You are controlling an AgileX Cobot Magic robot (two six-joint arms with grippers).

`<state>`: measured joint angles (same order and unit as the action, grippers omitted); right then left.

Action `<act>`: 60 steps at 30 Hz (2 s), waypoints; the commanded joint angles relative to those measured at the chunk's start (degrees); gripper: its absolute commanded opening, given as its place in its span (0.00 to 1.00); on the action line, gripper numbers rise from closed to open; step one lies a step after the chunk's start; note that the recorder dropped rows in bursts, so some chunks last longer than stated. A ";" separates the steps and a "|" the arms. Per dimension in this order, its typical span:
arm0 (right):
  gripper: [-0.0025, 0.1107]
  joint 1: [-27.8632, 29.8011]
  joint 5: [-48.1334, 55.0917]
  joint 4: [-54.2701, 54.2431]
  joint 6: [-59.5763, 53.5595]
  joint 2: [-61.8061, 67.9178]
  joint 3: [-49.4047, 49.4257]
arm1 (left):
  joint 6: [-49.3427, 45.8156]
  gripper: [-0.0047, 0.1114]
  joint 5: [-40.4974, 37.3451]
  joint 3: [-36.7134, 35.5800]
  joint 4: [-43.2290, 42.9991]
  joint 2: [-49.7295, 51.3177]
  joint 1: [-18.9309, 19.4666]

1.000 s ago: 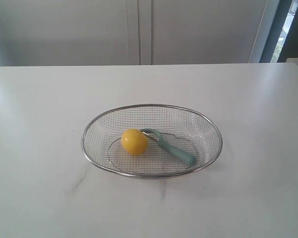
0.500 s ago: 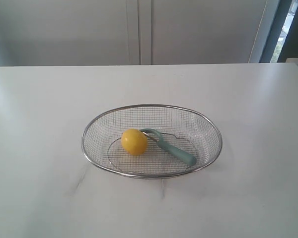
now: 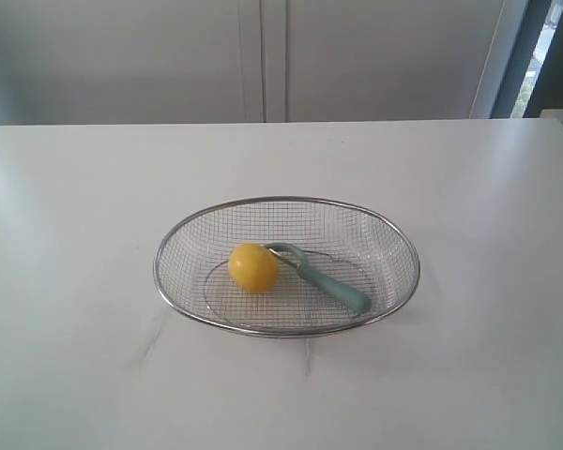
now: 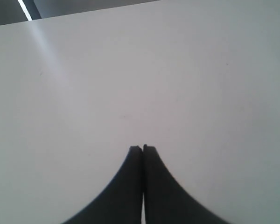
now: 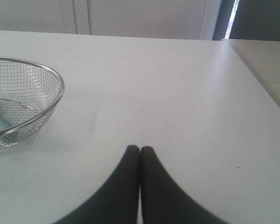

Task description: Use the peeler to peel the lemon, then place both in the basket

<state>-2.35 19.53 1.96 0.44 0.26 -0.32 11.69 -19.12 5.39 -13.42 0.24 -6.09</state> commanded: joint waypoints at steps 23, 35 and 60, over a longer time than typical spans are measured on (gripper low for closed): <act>0.02 0.11 -0.30 -0.03 -0.06 -0.26 0.32 | -23.23 0.04 6.72 -5.39 20.55 -0.24 0.38; 0.02 0.11 -0.30 -0.03 -0.06 -0.26 0.32 | -20.13 0.04 6.60 -5.39 20.69 -0.24 6.55; 0.02 0.11 -0.30 -0.03 -0.06 -0.26 0.32 | -17.88 0.04 7.09 -5.39 20.69 -0.24 6.55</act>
<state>-2.35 19.53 1.96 0.44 0.26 -0.32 -6.55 -12.27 0.25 6.42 0.24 0.45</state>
